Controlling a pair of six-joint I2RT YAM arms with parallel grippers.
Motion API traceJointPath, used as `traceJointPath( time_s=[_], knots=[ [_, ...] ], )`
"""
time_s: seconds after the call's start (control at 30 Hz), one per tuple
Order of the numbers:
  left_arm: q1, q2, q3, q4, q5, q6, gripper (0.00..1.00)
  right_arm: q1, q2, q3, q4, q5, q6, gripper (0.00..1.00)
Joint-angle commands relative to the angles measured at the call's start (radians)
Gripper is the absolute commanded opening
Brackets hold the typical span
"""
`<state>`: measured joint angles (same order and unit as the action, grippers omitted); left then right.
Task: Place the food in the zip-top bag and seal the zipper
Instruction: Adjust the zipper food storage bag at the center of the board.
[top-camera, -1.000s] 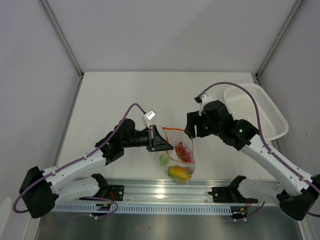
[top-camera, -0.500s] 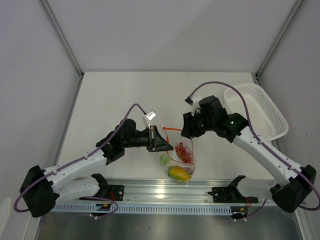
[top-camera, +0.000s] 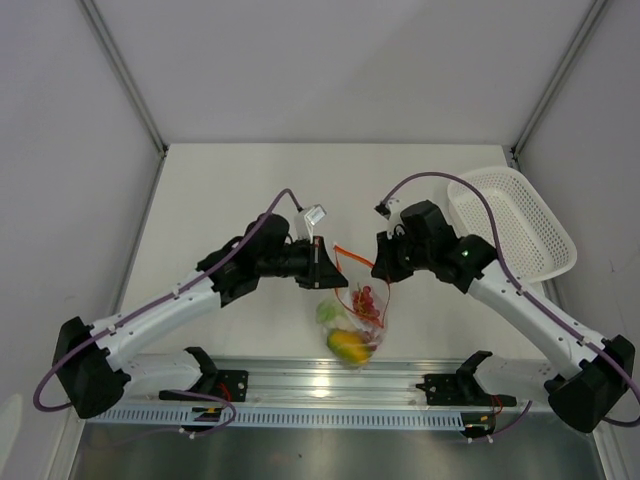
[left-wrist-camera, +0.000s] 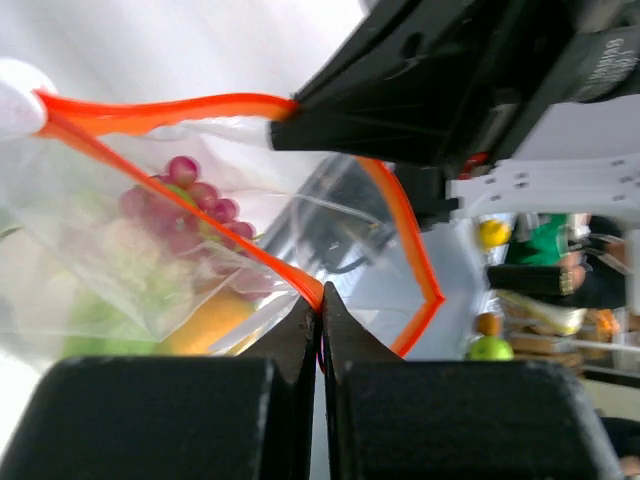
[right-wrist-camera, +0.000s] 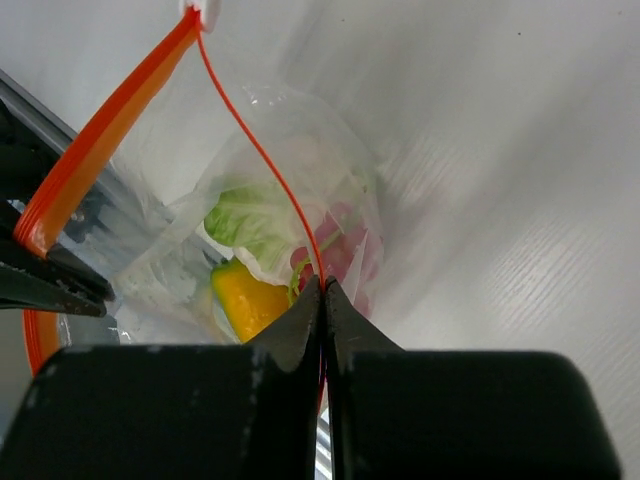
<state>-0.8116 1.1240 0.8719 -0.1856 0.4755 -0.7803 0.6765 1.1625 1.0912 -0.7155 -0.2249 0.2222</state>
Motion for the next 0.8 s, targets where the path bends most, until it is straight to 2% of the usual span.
traceJointPath(
  time_s=[0.0, 0.07, 0.2, 0.23, 0.33, 0.43, 0.53, 0.67, 0.77],
  knots=[
    [-0.003, 0.031, 0.154, -0.132, -0.061, 0.165, 0.01, -0.005, -0.072, -0.007, 0.005, 0.044, 0.104, 0.0],
    [-0.003, 0.074, 0.199, -0.176, -0.077, 0.214, 0.01, -0.003, -0.105, -0.013, 0.007, 0.076, 0.173, 0.0],
    [-0.003, 0.174, 0.379, -0.264, -0.034, 0.35, 0.0, 0.001, -0.211, -0.063, 0.03, 0.124, 0.417, 0.0],
    [-0.003, 0.213, 0.398, -0.276, 0.004, 0.366, 0.01, 0.008, -0.259, -0.083, 0.059, 0.133, 0.531, 0.0],
    [-0.003, 0.25, 0.432, -0.278, 0.066, 0.404, 0.01, 0.061, -0.363, -0.172, 0.131, 0.214, 0.733, 0.0],
    [-0.003, 0.263, 0.383, -0.237, 0.104, 0.42, 0.02, 0.157, -0.438, -0.232, 0.145, 0.398, 0.862, 0.0],
    [-0.003, 0.254, 0.314, -0.165, 0.178, 0.427, 0.06, 0.224, -0.454, -0.258, 0.128, 0.54, 0.925, 0.0],
    [-0.004, 0.253, 0.266, -0.12, 0.245, 0.409, 0.12, 0.314, -0.439, -0.293, 0.148, 0.613, 1.022, 0.0],
    [-0.009, 0.249, 0.247, -0.115, 0.245, 0.408, 0.25, 0.372, -0.426, -0.304, 0.157, 0.679, 1.063, 0.0]
  ],
)
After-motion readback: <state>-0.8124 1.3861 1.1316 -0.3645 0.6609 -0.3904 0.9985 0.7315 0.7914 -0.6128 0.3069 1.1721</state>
